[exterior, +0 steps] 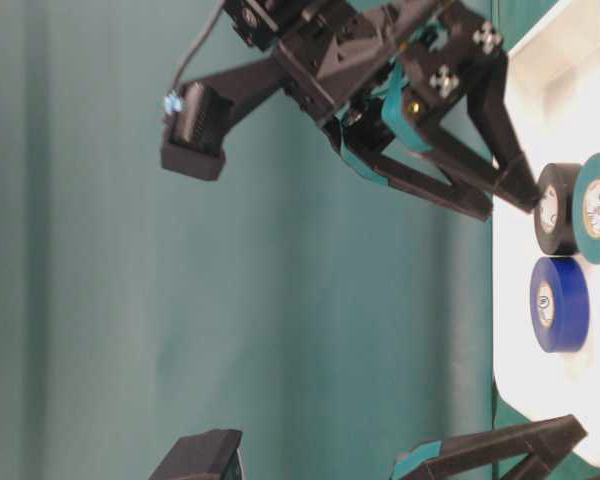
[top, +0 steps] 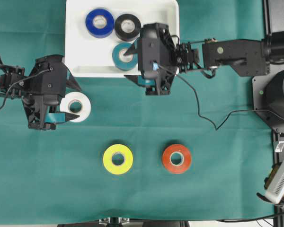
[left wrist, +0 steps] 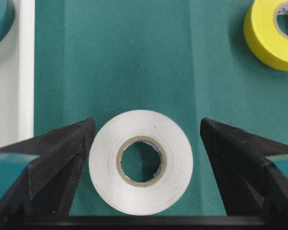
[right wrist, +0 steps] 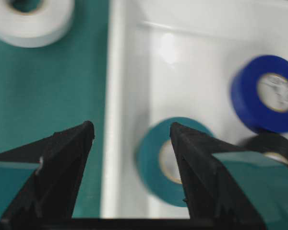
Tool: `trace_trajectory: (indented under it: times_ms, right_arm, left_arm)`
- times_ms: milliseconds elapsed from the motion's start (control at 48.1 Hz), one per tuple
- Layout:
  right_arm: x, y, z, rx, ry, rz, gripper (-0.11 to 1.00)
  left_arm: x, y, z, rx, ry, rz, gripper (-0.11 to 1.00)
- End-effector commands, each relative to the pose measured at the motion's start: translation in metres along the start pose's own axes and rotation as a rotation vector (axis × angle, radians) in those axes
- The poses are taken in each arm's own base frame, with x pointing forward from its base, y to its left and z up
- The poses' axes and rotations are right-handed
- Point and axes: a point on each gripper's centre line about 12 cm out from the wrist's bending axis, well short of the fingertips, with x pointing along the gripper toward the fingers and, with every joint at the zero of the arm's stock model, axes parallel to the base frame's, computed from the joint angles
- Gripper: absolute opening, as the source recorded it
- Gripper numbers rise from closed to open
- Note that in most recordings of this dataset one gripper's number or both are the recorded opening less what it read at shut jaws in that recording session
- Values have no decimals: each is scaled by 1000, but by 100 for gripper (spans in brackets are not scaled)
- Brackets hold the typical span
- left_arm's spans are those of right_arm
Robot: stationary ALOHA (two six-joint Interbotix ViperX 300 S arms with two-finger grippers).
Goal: Put the tape alternately from left to right into the white case.
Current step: 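Lift the right gripper out of the tray and withdraw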
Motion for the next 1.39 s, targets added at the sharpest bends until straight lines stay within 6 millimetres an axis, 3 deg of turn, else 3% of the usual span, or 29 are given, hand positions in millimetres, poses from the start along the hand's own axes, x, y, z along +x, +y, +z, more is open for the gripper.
trace_trajectory:
  times_ms: [0,333,603,1372]
  right_arm:
    - [-11,11,11,-19,-43,24,68]
    - [-20,43,-4,-69,-32,96,68]
    - [-20,48,-16,-73,-34,121,68]
    - [-21,53,-13,-73,-80,145,69]
  left_arm:
    - [-2,-1,6,2,-21,-4,62]
    - [-2,-1,6,2,-21,-4,61]
    - [-3,-1,6,1,-23,-2,61]
    - [-2,-1,4,1,-18,-3,61]
